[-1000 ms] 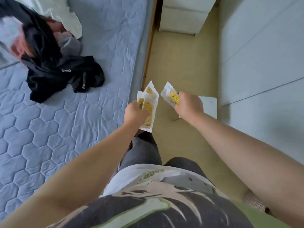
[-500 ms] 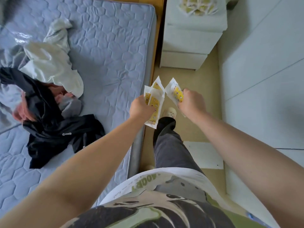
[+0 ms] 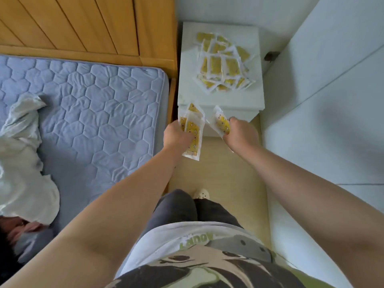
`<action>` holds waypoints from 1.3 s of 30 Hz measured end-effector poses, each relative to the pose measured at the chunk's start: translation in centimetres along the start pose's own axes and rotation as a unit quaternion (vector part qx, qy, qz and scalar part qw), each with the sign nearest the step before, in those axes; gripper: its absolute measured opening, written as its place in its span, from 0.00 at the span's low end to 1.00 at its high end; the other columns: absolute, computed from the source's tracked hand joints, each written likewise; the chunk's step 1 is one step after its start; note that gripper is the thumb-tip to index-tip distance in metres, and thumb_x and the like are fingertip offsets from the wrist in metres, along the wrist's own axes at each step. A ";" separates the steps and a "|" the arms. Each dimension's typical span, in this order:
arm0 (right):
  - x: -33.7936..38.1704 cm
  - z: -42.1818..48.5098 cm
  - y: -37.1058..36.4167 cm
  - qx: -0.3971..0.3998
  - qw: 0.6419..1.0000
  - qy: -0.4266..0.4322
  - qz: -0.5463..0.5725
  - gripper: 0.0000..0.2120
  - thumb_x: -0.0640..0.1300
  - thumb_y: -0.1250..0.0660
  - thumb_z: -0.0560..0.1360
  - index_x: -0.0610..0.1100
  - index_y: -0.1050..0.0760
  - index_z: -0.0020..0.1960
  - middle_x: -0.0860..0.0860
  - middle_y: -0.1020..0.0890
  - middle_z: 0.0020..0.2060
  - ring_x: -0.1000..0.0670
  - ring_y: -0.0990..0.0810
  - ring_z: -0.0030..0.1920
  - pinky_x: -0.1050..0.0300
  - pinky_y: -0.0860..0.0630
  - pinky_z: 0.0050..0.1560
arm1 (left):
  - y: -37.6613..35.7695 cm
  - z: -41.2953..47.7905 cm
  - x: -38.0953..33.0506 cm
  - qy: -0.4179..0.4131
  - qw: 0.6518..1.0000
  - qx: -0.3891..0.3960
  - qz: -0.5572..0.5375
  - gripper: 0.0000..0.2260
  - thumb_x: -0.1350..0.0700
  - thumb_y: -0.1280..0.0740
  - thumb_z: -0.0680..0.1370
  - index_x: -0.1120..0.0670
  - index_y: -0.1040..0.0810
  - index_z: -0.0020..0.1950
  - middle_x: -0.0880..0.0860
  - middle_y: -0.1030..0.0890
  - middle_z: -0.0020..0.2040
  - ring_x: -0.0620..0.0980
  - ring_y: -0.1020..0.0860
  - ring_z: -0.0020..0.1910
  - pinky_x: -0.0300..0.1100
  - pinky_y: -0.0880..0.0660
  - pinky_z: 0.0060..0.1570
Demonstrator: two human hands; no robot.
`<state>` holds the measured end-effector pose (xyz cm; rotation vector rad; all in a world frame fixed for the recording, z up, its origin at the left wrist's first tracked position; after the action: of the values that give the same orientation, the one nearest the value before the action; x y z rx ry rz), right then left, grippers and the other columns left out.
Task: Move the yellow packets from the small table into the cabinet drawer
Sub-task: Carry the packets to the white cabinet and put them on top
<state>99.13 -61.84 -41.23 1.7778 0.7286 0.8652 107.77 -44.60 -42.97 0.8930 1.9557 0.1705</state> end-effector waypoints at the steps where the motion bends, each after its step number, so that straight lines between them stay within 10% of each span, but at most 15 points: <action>1: -0.5 2.0 0.4 0.004 1.000 -0.003 0.004 0.06 0.40 0.35 0.72 0.42 0.31 0.45 0.48 0.26 0.35 0.44 0.27 0.36 0.58 0.42 0.26 | -0.2 1.7 -1.1 0.003 1.000 0.002 -0.002 0.07 0.63 0.31 0.72 0.54 0.26 0.46 0.50 0.22 0.40 0.51 0.21 0.41 0.44 0.21 0.40; 13: -7.1 28.6 2.1 0.015 0.953 -0.205 0.222 0.03 0.38 0.35 0.67 0.39 0.27 0.40 0.47 0.24 0.32 0.44 0.25 0.35 0.58 0.33 0.30 | -4.6 26.9 -13.3 0.072 0.994 0.075 -0.015 0.19 0.62 0.28 0.72 0.58 0.27 0.61 0.52 0.22 0.47 0.49 0.24 0.40 0.40 0.27 0.34; 17: -8.2 37.8 2.3 0.001 0.922 -0.240 0.303 0.03 0.38 0.35 0.68 0.40 0.25 0.42 0.47 0.23 0.34 0.46 0.25 0.36 0.59 0.31 0.33 | -7.5 35.2 -17.9 0.062 0.993 0.091 -0.034 0.14 0.62 0.28 0.72 0.53 0.29 0.52 0.47 0.25 0.41 0.47 0.24 0.40 0.38 0.27 0.34; 22: -9.7 46.7 0.7 -0.015 0.871 -0.266 0.412 0.09 0.35 0.33 0.68 0.32 0.24 0.47 0.41 0.19 0.39 0.50 0.24 0.37 0.58 0.28 0.38 | -11.2 43.0 -21.5 0.045 0.987 0.120 -0.093 0.34 0.61 0.27 0.69 0.53 0.35 0.73 0.54 0.23 0.63 0.53 0.21 0.56 0.50 0.21 0.53; 25: -10.8 50.0 -2.0 0.055 0.923 -0.259 0.279 0.09 0.42 0.34 0.71 0.39 0.26 0.48 0.43 0.22 0.42 0.47 0.24 0.42 0.56 0.29 0.39 | -13.3 46.4 -22.4 -0.060 0.985 0.134 0.093 0.40 0.61 0.31 0.73 0.47 0.50 0.78 0.54 0.28 0.66 0.51 0.23 0.55 0.44 0.23 0.47; 29: -11.4 50.7 -4.4 0.098 0.964 -0.243 0.051 0.25 0.53 0.39 0.76 0.37 0.35 0.66 0.41 0.31 0.61 0.40 0.33 0.62 0.49 0.30 0.55 | -15.3 48.7 -21.0 -0.164 0.899 0.127 0.385 0.43 0.45 0.33 0.76 0.45 0.63 0.78 0.54 0.62 0.78 0.57 0.58 0.77 0.56 0.51 0.74; 39: -9.7 49.0 -2.3 0.099 0.956 -0.217 0.171 0.34 0.51 0.40 0.79 0.40 0.52 0.77 0.43 0.43 0.75 0.43 0.46 0.75 0.48 0.44 0.72 | -13.5 47.1 -21.8 -0.185 0.873 0.171 0.418 0.36 0.43 0.41 0.80 0.48 0.61 0.78 0.54 0.63 0.78 0.55 0.63 0.77 0.57 0.58 0.73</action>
<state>133.60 -93.82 -58.13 2.2179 0.2272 0.5980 144.99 -79.57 -59.35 1.8298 1.1505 0.1321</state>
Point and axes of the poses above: each hand's wrist, its own z-axis towards the middle knuckle, its own y-axis out of the back of the hand, x = y × z, the point moved 5 cm from there along z, towards the middle knuckle
